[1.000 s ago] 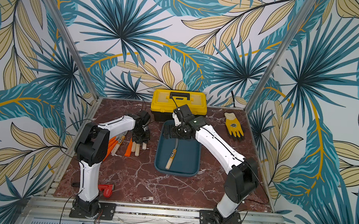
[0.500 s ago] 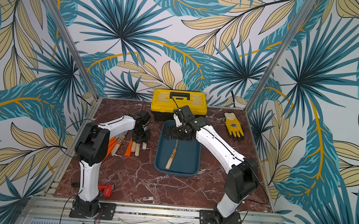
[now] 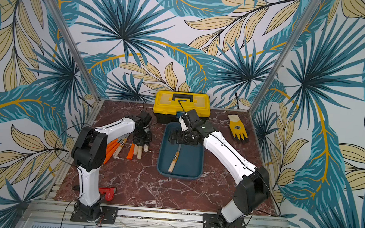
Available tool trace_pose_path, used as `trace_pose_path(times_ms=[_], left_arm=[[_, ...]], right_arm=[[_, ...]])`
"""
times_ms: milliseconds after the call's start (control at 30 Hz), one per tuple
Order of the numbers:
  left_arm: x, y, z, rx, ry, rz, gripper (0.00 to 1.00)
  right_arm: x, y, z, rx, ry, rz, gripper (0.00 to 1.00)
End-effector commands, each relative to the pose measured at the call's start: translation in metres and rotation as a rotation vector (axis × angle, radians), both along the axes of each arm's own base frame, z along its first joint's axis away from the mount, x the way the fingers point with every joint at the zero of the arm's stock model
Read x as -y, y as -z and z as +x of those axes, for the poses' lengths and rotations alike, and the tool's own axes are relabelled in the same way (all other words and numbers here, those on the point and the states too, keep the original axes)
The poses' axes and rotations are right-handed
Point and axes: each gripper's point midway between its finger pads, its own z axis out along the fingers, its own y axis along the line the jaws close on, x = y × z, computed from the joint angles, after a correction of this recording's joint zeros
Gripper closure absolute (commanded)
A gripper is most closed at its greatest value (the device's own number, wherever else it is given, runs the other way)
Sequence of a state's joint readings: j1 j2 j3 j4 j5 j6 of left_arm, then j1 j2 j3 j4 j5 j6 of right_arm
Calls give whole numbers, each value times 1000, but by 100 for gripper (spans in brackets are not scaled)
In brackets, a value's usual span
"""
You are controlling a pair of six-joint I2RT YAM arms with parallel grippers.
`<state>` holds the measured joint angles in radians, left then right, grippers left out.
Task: Put small sickles into storage boxes
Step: Pick up the sickle at the center of the board.
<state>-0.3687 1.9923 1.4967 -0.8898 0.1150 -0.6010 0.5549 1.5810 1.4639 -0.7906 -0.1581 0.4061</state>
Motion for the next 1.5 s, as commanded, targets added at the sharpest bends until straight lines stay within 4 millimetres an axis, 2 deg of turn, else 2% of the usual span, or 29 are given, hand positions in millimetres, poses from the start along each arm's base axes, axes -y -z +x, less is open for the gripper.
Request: trace_pose_path(times_ms=[0,600,967,1200,1467], left_arm=[[1,-24,-3,57,-5,-11,100],[14,-54,-50,104,39,-33,100],[28,-63,-85,114,88,-50,100],[44,-69,-105,113,140,-84,100],[68,-74,-118,115,203,-106,100]], right_arm=[[5,-2,-7,-10,29,23,1],[23,-8,-34,-12,118,76,0],[35,-6,-51,-6,168,83,1],[43,-4,-59,-8,206,82,0],[50,-3,-64,-7,225,72,0]])
